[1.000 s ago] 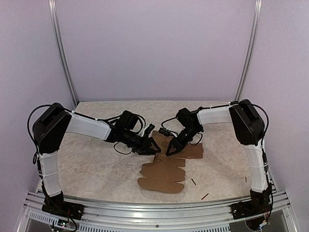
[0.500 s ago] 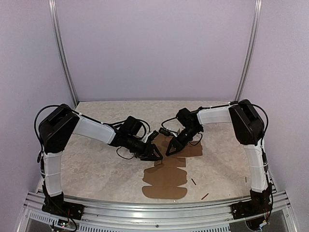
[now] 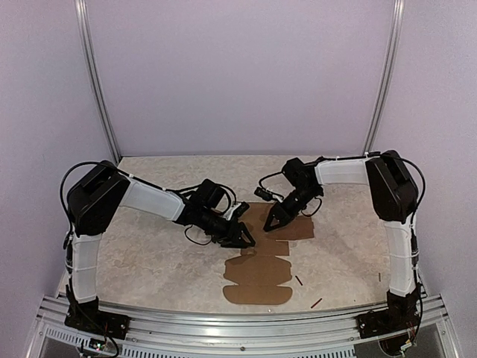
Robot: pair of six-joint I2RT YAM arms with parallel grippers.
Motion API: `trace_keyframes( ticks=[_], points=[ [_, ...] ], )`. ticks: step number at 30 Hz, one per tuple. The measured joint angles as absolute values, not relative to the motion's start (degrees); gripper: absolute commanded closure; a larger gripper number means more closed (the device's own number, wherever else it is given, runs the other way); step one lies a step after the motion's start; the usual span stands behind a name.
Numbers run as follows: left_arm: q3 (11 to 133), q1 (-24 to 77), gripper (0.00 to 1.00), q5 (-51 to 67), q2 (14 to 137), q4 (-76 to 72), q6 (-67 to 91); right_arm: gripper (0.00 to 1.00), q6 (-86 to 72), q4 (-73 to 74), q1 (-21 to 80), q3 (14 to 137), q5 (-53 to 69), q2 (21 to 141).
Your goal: Fold the paper box
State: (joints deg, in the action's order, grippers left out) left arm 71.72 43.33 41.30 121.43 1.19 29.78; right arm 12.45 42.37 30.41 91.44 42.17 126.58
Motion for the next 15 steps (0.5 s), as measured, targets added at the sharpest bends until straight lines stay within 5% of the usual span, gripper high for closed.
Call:
trace_keyframes(
  ticks=[8,15],
  points=[
    [72.01,43.33,0.57,41.54,121.78,0.93,29.95,0.88,13.41,42.22,28.4,82.96,41.8,115.42],
    [70.54,43.62,0.57,40.32,120.86,-0.99,29.63,0.92,13.56,42.37,28.62,84.29,44.6,118.76]
  ],
)
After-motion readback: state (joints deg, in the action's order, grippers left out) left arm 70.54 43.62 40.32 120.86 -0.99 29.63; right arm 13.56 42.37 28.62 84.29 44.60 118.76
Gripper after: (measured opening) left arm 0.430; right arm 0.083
